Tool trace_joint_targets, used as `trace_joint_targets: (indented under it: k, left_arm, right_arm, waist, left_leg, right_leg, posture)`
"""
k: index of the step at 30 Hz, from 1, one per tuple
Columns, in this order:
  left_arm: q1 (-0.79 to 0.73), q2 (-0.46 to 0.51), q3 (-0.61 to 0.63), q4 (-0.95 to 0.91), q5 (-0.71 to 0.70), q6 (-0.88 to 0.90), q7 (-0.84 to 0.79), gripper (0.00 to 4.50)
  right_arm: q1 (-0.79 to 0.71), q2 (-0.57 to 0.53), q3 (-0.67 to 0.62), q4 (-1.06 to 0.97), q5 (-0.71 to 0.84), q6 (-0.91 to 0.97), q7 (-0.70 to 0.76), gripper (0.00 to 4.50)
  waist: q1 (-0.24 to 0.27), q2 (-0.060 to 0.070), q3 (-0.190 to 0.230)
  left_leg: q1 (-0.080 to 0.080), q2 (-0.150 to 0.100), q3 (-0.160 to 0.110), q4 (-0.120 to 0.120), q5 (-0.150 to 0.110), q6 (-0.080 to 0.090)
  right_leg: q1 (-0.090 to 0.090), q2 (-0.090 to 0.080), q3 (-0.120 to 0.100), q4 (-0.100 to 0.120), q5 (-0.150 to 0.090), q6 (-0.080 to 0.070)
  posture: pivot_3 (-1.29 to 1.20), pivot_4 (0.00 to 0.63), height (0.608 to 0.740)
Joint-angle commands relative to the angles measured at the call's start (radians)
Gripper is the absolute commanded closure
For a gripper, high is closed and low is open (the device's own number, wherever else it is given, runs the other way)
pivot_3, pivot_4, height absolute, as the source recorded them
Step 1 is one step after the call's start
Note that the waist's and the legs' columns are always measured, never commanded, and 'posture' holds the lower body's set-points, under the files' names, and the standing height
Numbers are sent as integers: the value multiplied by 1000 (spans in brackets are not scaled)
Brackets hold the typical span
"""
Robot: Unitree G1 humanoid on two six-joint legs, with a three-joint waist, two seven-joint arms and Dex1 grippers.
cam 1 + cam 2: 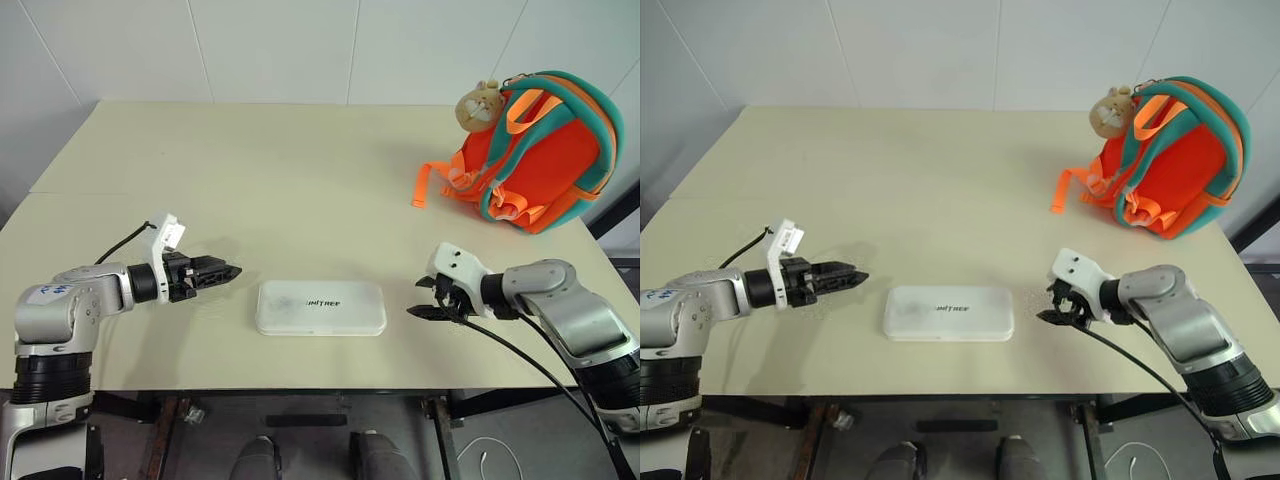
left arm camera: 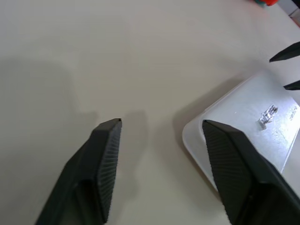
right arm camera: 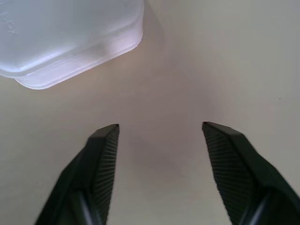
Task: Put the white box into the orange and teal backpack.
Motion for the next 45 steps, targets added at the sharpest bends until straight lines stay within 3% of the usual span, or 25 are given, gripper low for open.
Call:
trace_joint_targets:
  k: [1,2,6,13,17,21,30,43,45]
  left_arm:
    - [-44,13,47,28,-51,100,32,243]
    - [-72,6,66,63,-57,184,62,44]
    - [-152,2,103,173,-147,463,66,44]
    - [-138,89,-47,314,-449,480,77,44]
    - [-145,116,-122,361,-533,480,112,44]
    - [-164,114,-168,409,-561,480,145,44]
    - [-273,-29,-134,555,-475,479,195,44]
    - [-280,-115,-169,486,-398,478,158,44]
    - [-271,-123,-164,464,-382,472,160,438]
  right_arm:
    - [-14,1,-30,-12,-2,-13,-7,12]
    - [-14,3,-29,-13,-1,-12,-9,0]
    - [-12,13,-29,-11,0,-10,-19,0]
    - [-4,32,-27,-22,4,-2,-38,0]
    - [1,45,-25,-33,7,5,-50,0]
    - [1,59,-24,-42,8,13,-58,0]
    - [-2,79,-21,-53,6,21,-72,0]
    - [-12,118,-6,-61,4,17,-84,0]
    - [-12,120,-5,-61,3,16,-83,0]
  waist:
    - [0,0,0]
    - [1,0,0]
    - [0,0,0]
    - [-4,0,0]
    - [-1,0,0]
    - [0,0,0]
    - [2,0,0]
    - [2,0,0]
    - [2,0,0]
  left_leg:
    - [0,0,0,0,0,0]
    - [0,0,0,0,0,0]
    - [0,0,-1,1,0,0]
    - [0,0,-1,-1,0,-1]
    - [0,0,-1,0,0,-1]
    - [0,0,-1,0,0,-1]
    - [0,-1,-1,1,0,-1]
    - [0,-1,-1,1,0,-1]
    - [0,-1,-1,1,0,-1]
  right_leg:
    - [0,0,0,0,0,0]
    - [0,0,0,0,0,0]
    - [0,0,-1,1,0,0]
    - [-1,0,0,1,0,0]
    - [0,-1,0,1,0,0]
    - [0,-1,-1,1,0,0]
    - [0,0,-1,2,0,0]
    - [0,-1,-1,1,0,0]
    - [0,-1,-1,1,0,0]
  posture:
    - [0,150,740]
    - [0,150,740]
    - [0,150,740]
    - [0,150,740]
    - [0,150,740]
    - [0,150,740]
    - [0,150,740]
    - [0,150,740]
    - [0,150,740]
